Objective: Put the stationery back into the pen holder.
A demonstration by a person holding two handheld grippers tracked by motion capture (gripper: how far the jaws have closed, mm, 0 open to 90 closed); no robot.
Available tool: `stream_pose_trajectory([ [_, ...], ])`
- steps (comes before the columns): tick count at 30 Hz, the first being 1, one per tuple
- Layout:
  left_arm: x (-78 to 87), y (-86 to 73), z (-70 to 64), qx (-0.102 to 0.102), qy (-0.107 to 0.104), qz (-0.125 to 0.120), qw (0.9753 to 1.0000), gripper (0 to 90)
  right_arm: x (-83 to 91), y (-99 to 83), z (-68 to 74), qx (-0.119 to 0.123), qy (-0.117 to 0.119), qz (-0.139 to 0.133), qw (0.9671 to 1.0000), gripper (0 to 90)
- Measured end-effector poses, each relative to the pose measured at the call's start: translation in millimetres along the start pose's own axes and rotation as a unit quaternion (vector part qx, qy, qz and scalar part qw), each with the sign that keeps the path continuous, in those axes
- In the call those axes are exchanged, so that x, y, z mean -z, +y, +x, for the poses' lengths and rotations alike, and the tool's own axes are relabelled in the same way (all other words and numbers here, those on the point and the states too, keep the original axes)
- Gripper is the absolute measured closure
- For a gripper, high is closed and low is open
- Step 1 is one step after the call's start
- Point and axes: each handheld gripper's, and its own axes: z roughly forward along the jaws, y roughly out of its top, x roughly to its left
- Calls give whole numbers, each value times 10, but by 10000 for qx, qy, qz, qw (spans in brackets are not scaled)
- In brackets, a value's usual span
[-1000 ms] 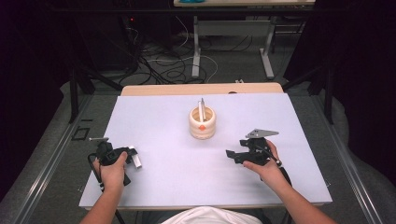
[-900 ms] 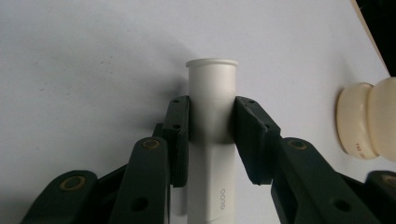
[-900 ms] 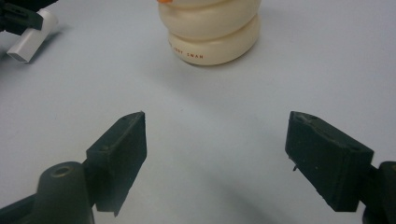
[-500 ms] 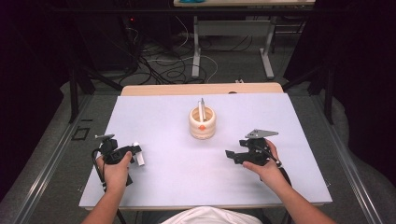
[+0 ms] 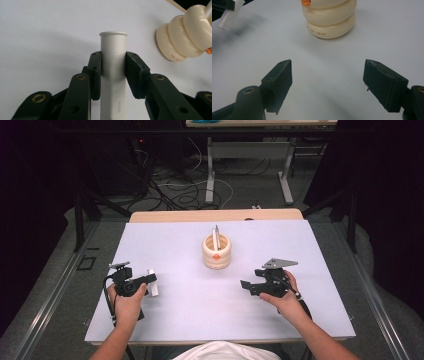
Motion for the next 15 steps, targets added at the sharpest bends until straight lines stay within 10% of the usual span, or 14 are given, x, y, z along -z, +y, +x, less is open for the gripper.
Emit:
stream_pose_trajectory([
  [15,51,-48,-180,-691,-235,-278,9969,671,1,1,40,-91,123,27,9999,249],
])
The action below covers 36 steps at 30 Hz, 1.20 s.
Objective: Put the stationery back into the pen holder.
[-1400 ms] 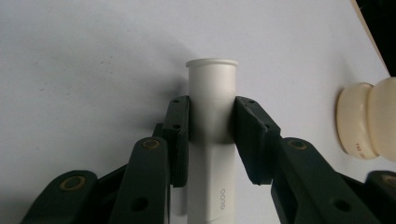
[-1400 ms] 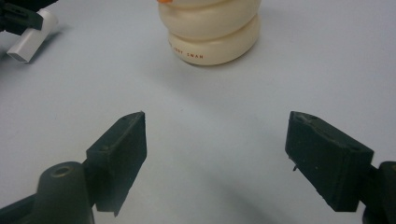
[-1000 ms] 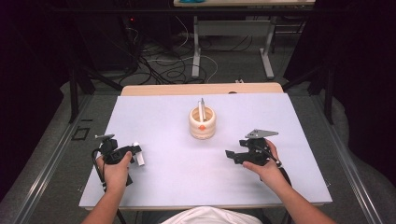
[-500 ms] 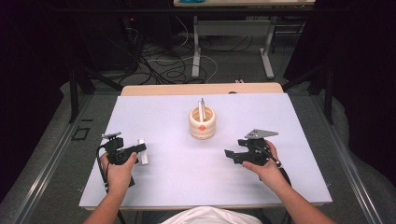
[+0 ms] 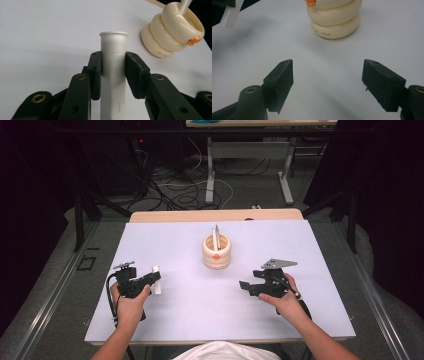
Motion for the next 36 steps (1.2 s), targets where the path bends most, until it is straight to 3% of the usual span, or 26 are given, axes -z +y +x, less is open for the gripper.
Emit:
stream_pose_trajectory([
  [7,15,-27,-151,-325,-17,-203,9993,671,0,4,7,-102,89,-7,9999,252],
  [11,41,-44,-224,-617,-78,-157,9979,671,0,10,15,-155,207,-41,9997,264],
  [15,59,-65,-293,-775,-180,-228,9966,671,5,20,35,-200,279,-87,9994,268],
  [21,59,-82,-406,-828,-346,-259,9956,671,9,41,72,-279,458,-204,9984,273],
  [25,37,-85,-519,-932,-461,-290,9942,671,-5,40,102,-343,587,-110,9976,285],
  [29,11,-89,-665,-1076,-612,-309,9918,671,-23,37,150,-720,930,-7,9931,329],
  [34,-32,-90,-867,-1343,-847,-267,9870,671,-19,68,240,-903,1387,5,9862,412],
  [36,-71,-102,-962,-1398,-941,-254,9854,671,-13,86,275,-868,1528,-42,9844,443],
])
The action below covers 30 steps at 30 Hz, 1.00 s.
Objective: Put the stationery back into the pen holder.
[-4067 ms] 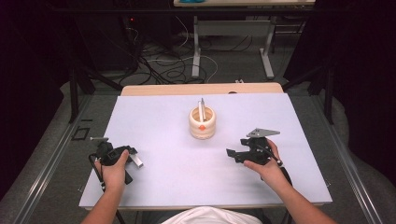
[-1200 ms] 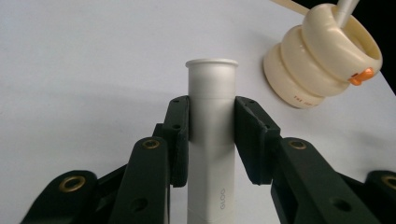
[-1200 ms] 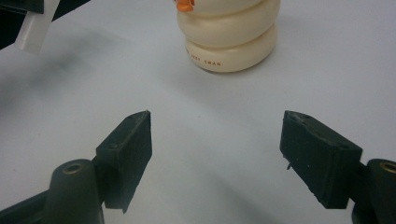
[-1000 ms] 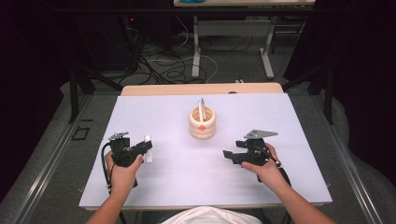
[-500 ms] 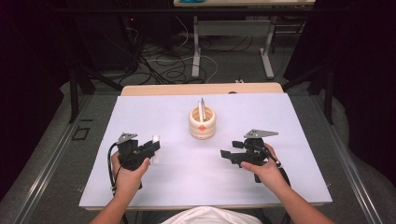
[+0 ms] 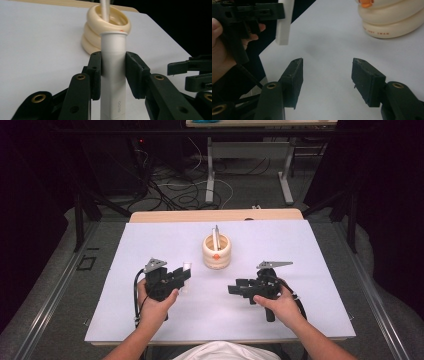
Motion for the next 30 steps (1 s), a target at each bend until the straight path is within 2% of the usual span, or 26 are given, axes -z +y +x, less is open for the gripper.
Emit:
stream_pose_trajectory([
  [5,-148,24,-199,-189,-217,58,9996,671,6,32,75,14,167,14,9999,498],
  [14,-363,56,-522,-331,-611,71,9976,671,17,51,86,-167,354,-20,9992,515],
  [17,-416,56,-605,-319,-725,64,9968,671,24,53,85,-217,392,-33,9990,524],
  [23,-483,31,-696,-352,-835,85,9958,671,20,52,94,-255,435,-4,9987,559],
  [30,-489,21,-710,-332,-893,53,9954,671,-5,45,80,-256,448,15,9987,566],
])
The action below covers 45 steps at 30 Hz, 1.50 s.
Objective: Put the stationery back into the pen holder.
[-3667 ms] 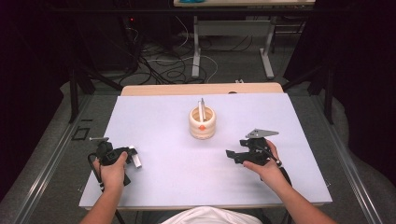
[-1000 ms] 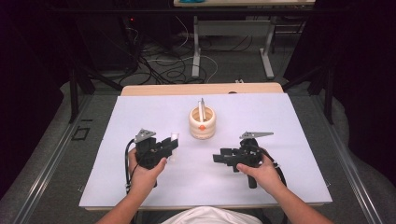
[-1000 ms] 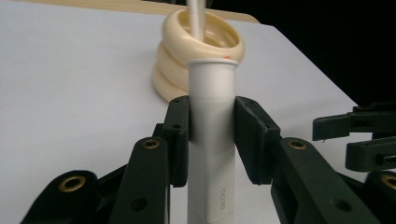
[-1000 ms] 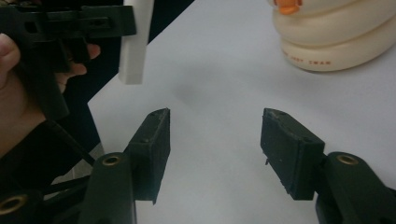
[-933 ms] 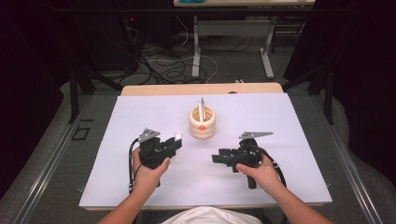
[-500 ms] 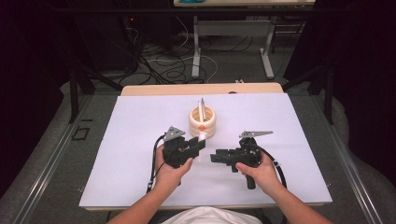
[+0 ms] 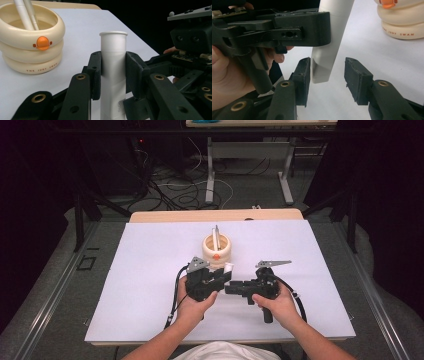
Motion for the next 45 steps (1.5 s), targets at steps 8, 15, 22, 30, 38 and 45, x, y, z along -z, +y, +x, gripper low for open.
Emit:
stream_pose_trajectory([
  [8,-42,-42,-32,33,-62,29,10000,671,-15,-4,-11,-63,-5,-76,10000,570],
  [15,-53,-54,-46,90,-101,31,9999,671,-32,-13,-19,-131,36,-78,9999,604],
  [22,-71,-71,-55,73,-112,45,9999,671,-40,-19,-19,-223,77,-49,9997,647],
  [30,-67,-68,-37,126,-142,67,9998,677,-25,-20,-59,-464,23,-47,9989,700],
  [38,-62,-68,-33,116,-105,70,9999,687,-42,-27,-66,-622,-37,-67,9980,706],
  [45,-26,-54,-1,155,-31,68,9999,635,-30,-10,-108,-569,-165,-58,9982,709],
])
